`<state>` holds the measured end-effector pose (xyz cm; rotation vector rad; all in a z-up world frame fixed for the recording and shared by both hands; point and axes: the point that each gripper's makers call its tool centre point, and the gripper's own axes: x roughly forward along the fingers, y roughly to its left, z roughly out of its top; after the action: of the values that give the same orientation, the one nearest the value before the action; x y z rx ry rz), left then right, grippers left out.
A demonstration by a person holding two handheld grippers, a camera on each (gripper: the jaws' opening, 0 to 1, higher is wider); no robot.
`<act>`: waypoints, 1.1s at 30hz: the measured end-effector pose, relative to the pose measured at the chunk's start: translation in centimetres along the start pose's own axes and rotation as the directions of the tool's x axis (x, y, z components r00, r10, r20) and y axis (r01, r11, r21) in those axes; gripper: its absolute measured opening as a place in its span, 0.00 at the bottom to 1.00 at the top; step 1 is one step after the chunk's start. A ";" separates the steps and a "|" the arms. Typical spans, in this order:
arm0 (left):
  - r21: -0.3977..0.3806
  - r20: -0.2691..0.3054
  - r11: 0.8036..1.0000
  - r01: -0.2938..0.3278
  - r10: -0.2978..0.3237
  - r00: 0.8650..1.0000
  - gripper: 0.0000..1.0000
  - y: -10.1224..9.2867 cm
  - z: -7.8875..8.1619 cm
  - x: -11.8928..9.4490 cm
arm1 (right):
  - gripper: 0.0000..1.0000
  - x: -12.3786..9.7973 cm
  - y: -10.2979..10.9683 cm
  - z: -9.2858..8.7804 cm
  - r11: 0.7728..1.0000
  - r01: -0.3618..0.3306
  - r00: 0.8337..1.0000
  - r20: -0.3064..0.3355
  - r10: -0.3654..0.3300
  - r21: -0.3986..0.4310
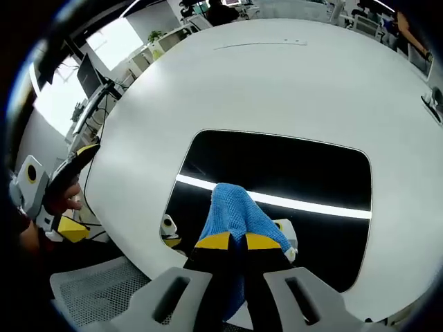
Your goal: Wipe the mirror surface with the cleaning cloth until all visible marks leave the cleaned area.
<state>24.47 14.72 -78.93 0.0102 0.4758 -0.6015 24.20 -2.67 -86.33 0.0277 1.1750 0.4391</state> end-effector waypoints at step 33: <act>0.016 -0.041 0.999 0.030 -0.029 0.999 0.99 -0.2 -0.4 0.1 | 0.00 1.8 4.3 1.5 0.998 -0.067 0.998 -0.002 0.067 -0.005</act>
<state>24.27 14.53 -79.30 0.0311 0.5111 -0.6352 24.74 2.21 -86.27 0.0629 1.1769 0.5015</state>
